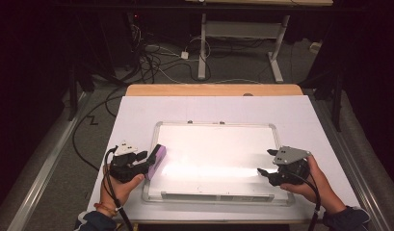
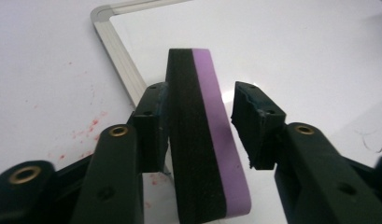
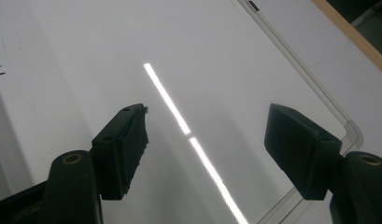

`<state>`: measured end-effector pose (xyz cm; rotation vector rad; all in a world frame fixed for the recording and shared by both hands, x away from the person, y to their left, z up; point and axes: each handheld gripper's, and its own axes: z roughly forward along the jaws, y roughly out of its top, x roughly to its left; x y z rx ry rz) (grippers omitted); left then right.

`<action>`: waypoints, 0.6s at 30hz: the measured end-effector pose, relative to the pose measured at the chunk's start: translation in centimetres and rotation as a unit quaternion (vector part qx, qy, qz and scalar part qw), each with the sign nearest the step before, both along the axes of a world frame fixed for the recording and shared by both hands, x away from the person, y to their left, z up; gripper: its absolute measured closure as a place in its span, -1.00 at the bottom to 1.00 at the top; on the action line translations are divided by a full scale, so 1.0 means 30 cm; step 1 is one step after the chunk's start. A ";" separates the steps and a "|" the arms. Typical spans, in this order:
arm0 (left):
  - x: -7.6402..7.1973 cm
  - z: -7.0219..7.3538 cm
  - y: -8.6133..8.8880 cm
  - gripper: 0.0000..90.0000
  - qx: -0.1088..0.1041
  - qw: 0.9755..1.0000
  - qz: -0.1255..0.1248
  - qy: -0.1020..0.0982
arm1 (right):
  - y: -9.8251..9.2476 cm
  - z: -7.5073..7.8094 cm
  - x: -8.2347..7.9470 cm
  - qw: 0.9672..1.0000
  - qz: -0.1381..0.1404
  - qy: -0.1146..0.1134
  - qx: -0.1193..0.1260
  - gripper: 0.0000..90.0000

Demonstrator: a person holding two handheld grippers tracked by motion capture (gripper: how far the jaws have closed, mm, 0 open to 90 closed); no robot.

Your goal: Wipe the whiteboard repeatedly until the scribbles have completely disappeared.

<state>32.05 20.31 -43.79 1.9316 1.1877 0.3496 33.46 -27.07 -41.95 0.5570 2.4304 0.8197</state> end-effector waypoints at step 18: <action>-0.024 -0.031 -0.110 0.32 0.034 0.998 0.007 0.053 | 0.008 -0.009 -0.002 1.000 -0.001 0.003 -0.011 -0.32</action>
